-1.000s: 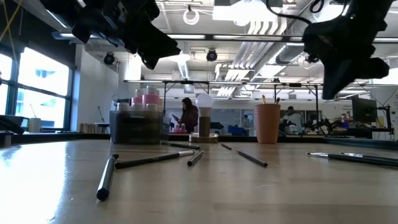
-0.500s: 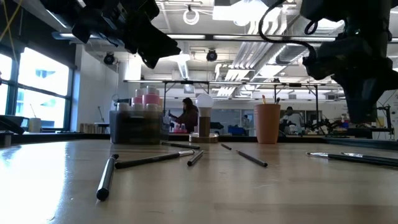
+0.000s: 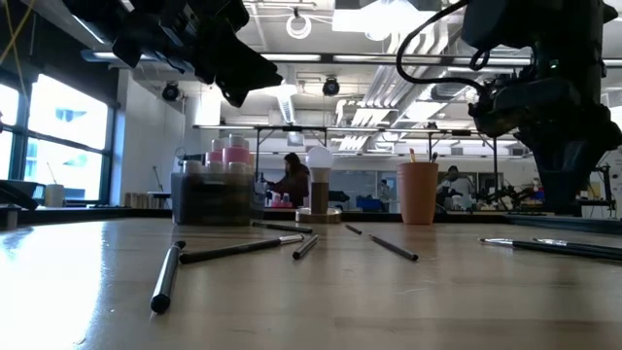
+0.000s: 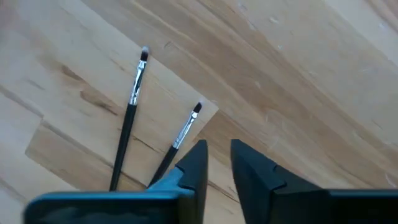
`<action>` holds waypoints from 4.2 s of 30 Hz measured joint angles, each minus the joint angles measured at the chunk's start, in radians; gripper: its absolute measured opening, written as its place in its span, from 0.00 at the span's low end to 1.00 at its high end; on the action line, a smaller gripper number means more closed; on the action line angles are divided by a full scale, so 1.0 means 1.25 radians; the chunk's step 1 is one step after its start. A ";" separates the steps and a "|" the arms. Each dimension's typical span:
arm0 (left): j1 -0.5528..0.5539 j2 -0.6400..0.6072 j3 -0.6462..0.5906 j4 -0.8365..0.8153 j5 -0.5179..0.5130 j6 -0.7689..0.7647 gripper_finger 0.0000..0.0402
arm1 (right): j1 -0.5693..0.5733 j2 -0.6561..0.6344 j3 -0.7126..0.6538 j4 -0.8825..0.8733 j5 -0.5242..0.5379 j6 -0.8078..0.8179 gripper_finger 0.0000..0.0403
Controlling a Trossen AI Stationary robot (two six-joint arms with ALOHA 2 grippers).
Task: Pick & Place Paint Supplies
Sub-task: Put the silver paintbrush into the orange cup
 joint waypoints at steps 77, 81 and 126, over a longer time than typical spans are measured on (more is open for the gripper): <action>0.000 0.000 0.000 -0.001 -0.020 0.000 0.26 | -0.038 0.160 0.000 0.087 0.035 -0.073 0.00; 0.000 0.000 0.000 -0.001 -0.020 0.000 0.26 | -0.059 0.160 0.000 0.088 0.036 -0.136 0.00; 0.000 0.000 0.000 -0.001 -0.020 0.000 0.26 | -0.114 0.127 -0.003 0.059 0.058 -0.132 0.20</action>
